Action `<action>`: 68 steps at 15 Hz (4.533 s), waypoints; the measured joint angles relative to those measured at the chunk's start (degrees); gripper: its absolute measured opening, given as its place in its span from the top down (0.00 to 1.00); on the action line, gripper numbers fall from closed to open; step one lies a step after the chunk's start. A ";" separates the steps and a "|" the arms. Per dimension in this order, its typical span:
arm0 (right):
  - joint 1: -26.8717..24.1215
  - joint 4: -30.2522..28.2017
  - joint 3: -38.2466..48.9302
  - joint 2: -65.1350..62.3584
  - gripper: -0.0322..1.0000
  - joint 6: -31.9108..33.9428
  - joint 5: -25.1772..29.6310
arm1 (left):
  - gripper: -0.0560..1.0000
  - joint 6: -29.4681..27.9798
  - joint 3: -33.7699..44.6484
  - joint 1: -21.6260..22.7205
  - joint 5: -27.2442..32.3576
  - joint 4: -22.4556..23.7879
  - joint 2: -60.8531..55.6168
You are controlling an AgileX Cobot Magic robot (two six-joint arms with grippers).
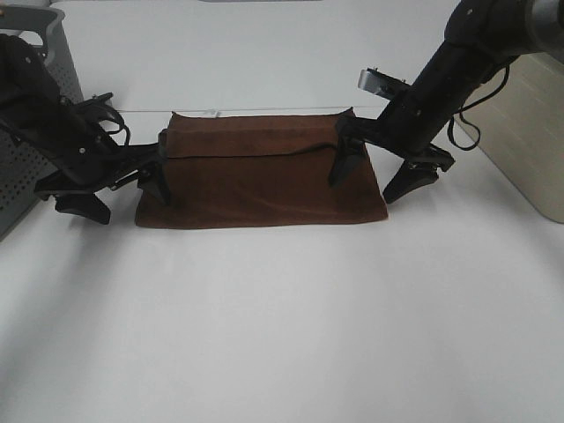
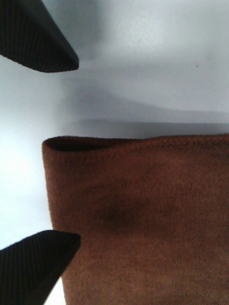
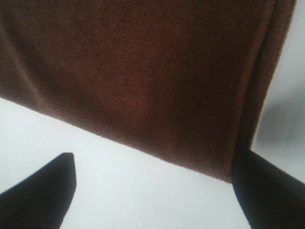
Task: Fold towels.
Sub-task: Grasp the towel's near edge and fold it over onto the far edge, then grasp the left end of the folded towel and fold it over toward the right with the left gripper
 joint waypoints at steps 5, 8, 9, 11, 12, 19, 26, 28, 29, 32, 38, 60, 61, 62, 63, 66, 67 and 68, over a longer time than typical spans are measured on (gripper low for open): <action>0.00 0.06 0.00 2.69 0.22 -0.80 -3.61 | 0.24 1.32 -5.04 0.00 0.92 -2.64 4.07; 0.00 0.46 0.00 3.44 0.44 -0.86 -6.02 | 0.42 2.06 -6.47 0.00 2.58 -3.09 5.44; 0.00 0.46 0.00 3.55 0.55 -0.86 -6.53 | 0.55 2.06 -6.47 0.00 2.92 -3.09 5.79; 0.00 0.46 0.00 3.55 0.79 -0.46 -6.99 | 0.80 2.06 -6.59 0.00 3.04 -3.15 6.25; 0.00 0.46 0.00 3.55 0.90 0.57 -6.93 | 0.92 2.06 -6.59 0.00 3.04 -3.27 6.36; 0.00 -0.11 3.21 -1.20 0.97 5.67 -3.84 | 0.95 2.06 -3.95 0.00 7.39 -1.32 2.52; 0.06 0.74 21.14 -11.75 0.97 4.98 -5.04 | 0.95 2.75 11.63 -0.06 7.45 -0.46 -8.37; 0.06 0.97 20.28 -11.97 0.97 4.98 -5.27 | 0.95 1.78 9.97 -0.06 7.51 -0.34 -9.05; 0.06 0.97 19.02 -11.97 0.97 4.98 -5.39 | 0.95 1.03 8.25 -0.06 7.51 -0.06 -9.05; 0.06 0.23 12.78 -11.97 0.97 5.04 -6.99 | 0.95 -3.27 1.55 -0.06 6.30 2.12 -9.05; 0.06 -1.09 -0.74 -4.81 0.97 5.10 -9.80 | 0.95 -10.20 -10.71 -0.06 -0.29 8.71 -1.72; 0.06 -6.07 -5.44 0.11 0.10 7.16 -11.29 | 0.62 -10.20 -19.94 0.00 3.04 8.42 11.75; 0.06 -6.07 -5.44 0.11 0.10 7.28 -11.06 | 0.73 -9.91 -19.94 -0.11 2.75 8.02 11.86; 0.06 -5.96 -5.44 0.11 0.10 7.51 -10.37 | 0.82 -9.51 -19.94 -0.11 2.58 7.85 11.86; 0.06 -5.90 -5.44 0.11 0.10 7.62 -9.68 | 0.87 -9.40 -19.94 -0.11 2.52 7.79 11.86; 0.06 -5.79 -5.44 -1.72 0.10 7.96 -8.37 | 0.88 -9.40 -21.89 -0.11 5.79 10.43 11.86; 0.06 -5.61 -5.44 -3.32 0.10 7.96 -7.91 | 0.88 -10.43 -24.41 -0.11 9.91 13.92 11.69; 0.06 -5.61 -5.44 -4.47 0.10 7.96 -7.45 | 0.88 -11.63 -26.18 -0.11 12.83 16.33 11.17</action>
